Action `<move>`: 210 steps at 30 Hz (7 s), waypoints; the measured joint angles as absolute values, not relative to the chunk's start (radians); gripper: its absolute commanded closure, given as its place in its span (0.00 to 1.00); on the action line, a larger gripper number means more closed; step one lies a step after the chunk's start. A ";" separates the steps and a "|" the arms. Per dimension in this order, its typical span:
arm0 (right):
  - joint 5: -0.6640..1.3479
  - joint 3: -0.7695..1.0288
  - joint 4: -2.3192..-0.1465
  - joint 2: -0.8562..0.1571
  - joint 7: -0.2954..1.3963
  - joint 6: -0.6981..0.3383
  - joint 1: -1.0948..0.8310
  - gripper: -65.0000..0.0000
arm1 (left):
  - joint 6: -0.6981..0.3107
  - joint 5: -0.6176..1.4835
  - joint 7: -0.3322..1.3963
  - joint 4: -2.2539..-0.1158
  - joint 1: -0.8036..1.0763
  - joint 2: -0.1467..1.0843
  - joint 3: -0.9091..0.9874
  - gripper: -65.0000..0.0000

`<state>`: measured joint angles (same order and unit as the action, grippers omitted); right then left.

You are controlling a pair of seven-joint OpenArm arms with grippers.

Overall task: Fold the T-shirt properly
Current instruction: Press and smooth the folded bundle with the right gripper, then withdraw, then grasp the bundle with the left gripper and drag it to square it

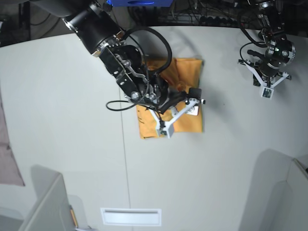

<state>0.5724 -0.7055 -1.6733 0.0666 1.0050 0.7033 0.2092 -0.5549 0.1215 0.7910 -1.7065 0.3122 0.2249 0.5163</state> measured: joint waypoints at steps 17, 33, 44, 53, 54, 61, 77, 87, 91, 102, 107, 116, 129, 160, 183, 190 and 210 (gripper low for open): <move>0.605 -0.916 -1.738 0.061 0.957 0.583 0.354 0.36 | -0.562 0.136 0.789 -1.691 0.316 0.254 0.550 1.00; 0.583 -0.715 -1.868 -0.243 1.022 0.590 0.133 1.00 | -0.668 0.132 0.792 -1.691 0.365 0.257 0.747 1.00; 0.583 -0.843 -1.776 -0.215 0.995 0.590 0.115 1.00 | -0.672 0.132 0.790 -1.691 0.369 0.257 0.762 1.00; 0.589 -1.057 -1.734 -0.054 0.988 0.589 0.166 1.00 | -0.672 0.131 0.790 -1.691 0.363 0.255 0.762 1.00; 0.602 -1.101 -1.719 -0.043 0.989 0.585 0.192 1.00 | -0.672 0.132 0.790 -1.691 0.363 0.255 0.761 1.00; 0.601 -1.125 -1.742 -0.090 1.010 0.586 0.240 1.00 | -0.691 0.132 0.789 -1.691 0.360 0.259 0.762 1.00; 0.590 -0.857 -1.697 -0.136 0.896 0.586 0.203 1.00 | -0.693 0.463 0.939 -1.729 0.423 0.253 0.807 1.00; 0.587 -1.098 -1.453 0.049 0.871 0.583 0.303 1.00 | -0.693 0.507 0.963 -1.734 0.416 0.263 0.955 1.00; 0.592 -1.195 -1.321 0.119 0.867 0.584 0.334 1.00 | -0.693 0.502 0.965 -1.729 0.421 0.292 0.985 1.00; 0.589 -1.136 -1.588 0.073 1.032 0.698 0.351 1.00 | -0.693 0.515 0.966 -1.732 0.427 0.301 0.970 1.00; 0.593 -1.001 -1.818 -0.079 1.102 0.698 0.319 1.00 | -0.690 0.630 0.963 -1.732 0.446 0.282 0.898 1.00; 0.598 -0.774 -1.965 -0.299 1.064 0.699 0.115 1.00 | -0.689 1.090 0.966 -1.732 0.496 0.279 0.755 0.15; 0.594 -0.768 -1.966 -0.392 0.926 0.699 -0.012 1.00 | -0.607 1.065 0.965 -1.615 0.365 0.149 0.531 0.00; 0.598 -0.428 -1.971 -0.404 0.641 0.699 -0.318 1.00 | -0.283 0.895 0.940 -1.446 0.141 0.167 0.160 1.00; 0.601 -0.089 -1.970 -0.395 0.620 0.699 -0.483 1.00 | -0.156 0.656 0.915 -1.468 -0.368 0.478 -0.873 1.00; 0.598 -0.072 -1.969 -0.371 0.619 0.699 -0.480 1.00 | -0.220 0.363 0.904 -1.473 -0.408 0.405 -0.971 1.00; 0.599 0.015 -1.965 -0.309 0.626 0.699 -0.464 1.00 | -0.513 -0.124 0.857 -1.450 -0.392 0.260 -0.977 1.00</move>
<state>0.5987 0.0151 -1.9652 -0.3088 0.6258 0.6991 -0.4644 -0.5133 -0.1238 0.8566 -1.4502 -0.3920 0.2600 -0.9771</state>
